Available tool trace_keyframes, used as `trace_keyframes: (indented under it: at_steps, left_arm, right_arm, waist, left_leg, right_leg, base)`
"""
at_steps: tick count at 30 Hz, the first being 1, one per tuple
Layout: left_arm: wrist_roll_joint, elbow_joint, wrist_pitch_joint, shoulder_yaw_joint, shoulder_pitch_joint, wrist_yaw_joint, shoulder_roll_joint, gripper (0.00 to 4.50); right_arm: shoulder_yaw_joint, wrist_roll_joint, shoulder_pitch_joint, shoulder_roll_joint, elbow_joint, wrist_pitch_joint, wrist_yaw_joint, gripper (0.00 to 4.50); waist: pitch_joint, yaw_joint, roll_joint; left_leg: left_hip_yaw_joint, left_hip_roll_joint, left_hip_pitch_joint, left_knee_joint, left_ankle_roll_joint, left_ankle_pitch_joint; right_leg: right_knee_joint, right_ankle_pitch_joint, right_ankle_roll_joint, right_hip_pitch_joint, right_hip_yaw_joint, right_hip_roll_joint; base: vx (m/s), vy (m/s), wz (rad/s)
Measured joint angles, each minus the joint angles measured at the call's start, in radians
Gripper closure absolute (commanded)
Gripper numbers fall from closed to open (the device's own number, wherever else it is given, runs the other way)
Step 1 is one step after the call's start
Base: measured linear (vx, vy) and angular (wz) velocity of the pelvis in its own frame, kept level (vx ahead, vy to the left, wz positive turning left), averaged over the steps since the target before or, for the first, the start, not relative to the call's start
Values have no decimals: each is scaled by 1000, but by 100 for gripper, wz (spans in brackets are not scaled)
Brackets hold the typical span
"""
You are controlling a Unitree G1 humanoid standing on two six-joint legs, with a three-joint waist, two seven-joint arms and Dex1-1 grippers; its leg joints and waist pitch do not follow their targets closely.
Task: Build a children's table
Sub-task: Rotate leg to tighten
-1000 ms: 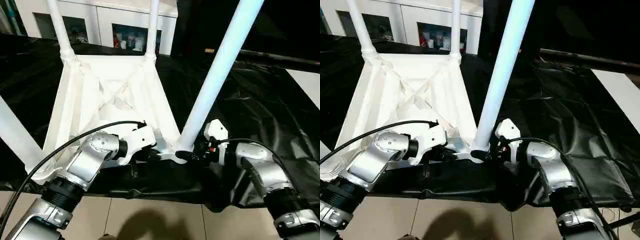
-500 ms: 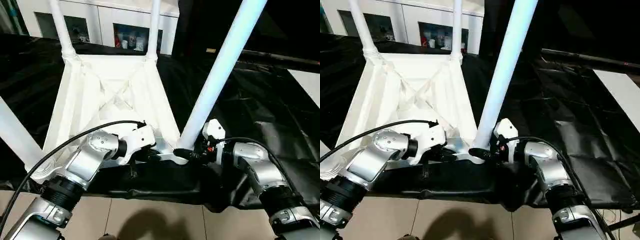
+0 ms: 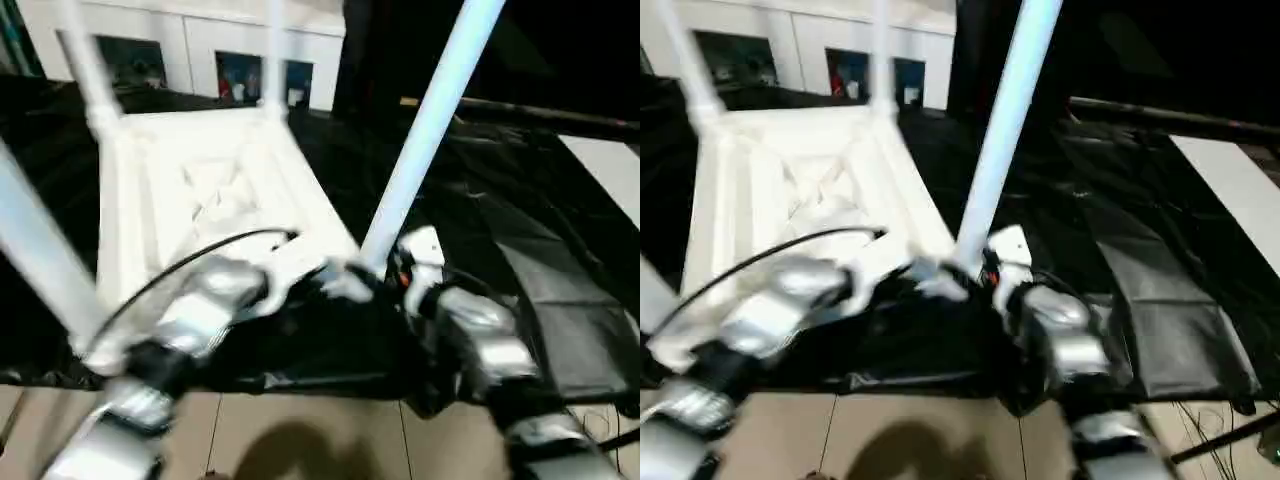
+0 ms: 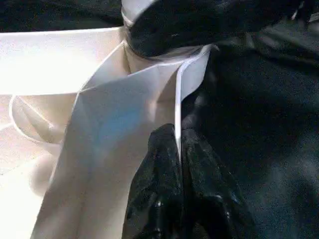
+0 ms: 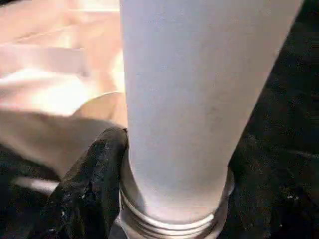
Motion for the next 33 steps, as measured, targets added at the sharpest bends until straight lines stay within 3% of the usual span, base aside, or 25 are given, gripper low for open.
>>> trace_keyframes:
  at_steps: [5, 7, 8, 9, 17, 19, 23, 28, 33]
  left_arm:
    - [5, 151, 7, 15, -81, 124, -97, 450]
    - [5, 174, 0, 15, -94, 126, -104, 450]
    - [5, 179, -4, 15, -97, 126, -105, 450]
    - [5, 180, -5, 13, -98, 126, -105, 450]
    - [5, 183, -15, 21, -100, 130, -100, 450]
    - [5, 150, -47, 7, -78, 79, -59, 450]
    - [-49, 1, -167, -9, 23, -198, 110, 450]
    - [-99, -97, -185, -14, 79, -369, 204, 450]
    - [-120, -144, -180, -15, 103, -428, 238, 450]
  right_arm:
    - [-54, -12, -61, 61, 65, 15, -214, 185]
    - [-60, -13, -63, 73, 71, 13, -216, 185]
    - [-64, -12, -63, 74, 69, 10, -210, 129]
    - [-67, -10, -59, 70, 63, 9, -199, 115]
    - [-70, 7, -35, 78, 61, 10, -161, 98]
    - [-48, 16, -8, 20, 21, 26, -48, 98]
    - [66, 37, 81, -182, -135, 45, 353, 98]
    - [133, 37, 105, -241, -217, 31, 528, 98]
    - [152, 37, 119, -267, -258, 31, 616, 98]
  waist:
    - [-3, 2, 4]
    - [-4, 5, 4]
    - [-4, 7, 3]
    - [-4, 9, 4]
    - [-5, 12, 5]
    - [-4, 11, 5]
    - [-4, 16, 4]
    - [-4, 28, 4]
    - [-3, 39, 3]
  left_leg:
    - [1, -2, -2, 1, 0, 0]
    - [1, -3, -2, 1, 1, 0]
    - [1, -3, -2, 0, 1, 0]
    - [1, -3, -2, 0, 1, 0]
    - [1, -2, -1, -7, 0, 0]
    - [1, -2, -1, -7, 0, 0]
    - [1, 0, -2, -10, 0, 0]
    - [3, 1, -2, -10, 0, 0]
    - [8, 1, -2, -9, 3, -1]
  right_leg:
    - [-8, 0, 0, 2, 0, -3]
    - [-8, 0, 0, 3, 0, -3]
    - [-8, 0, 0, 3, 0, -3]
    - [-7, 1, 0, 3, 0, -3]
    - [-6, 4, 0, 0, -3, -3]
    - [-6, 4, 0, 0, -3, -3]
    - [-4, 5, 0, 0, -5, -3]
    - [0, 6, -4, -2, -4, -2]
    - [-2, 3, -5, -2, -2, -3]
  base:
    - [0, 0, 0]
    - [0, 0, 0]
    - [0, 0, 0]
    - [0, 0, 0]
    - [0, 0, 0]
    - [0, 0, 0]
    - [0, 0, 0]
    - [43, -7, 3]
    - [0, 0, 0]
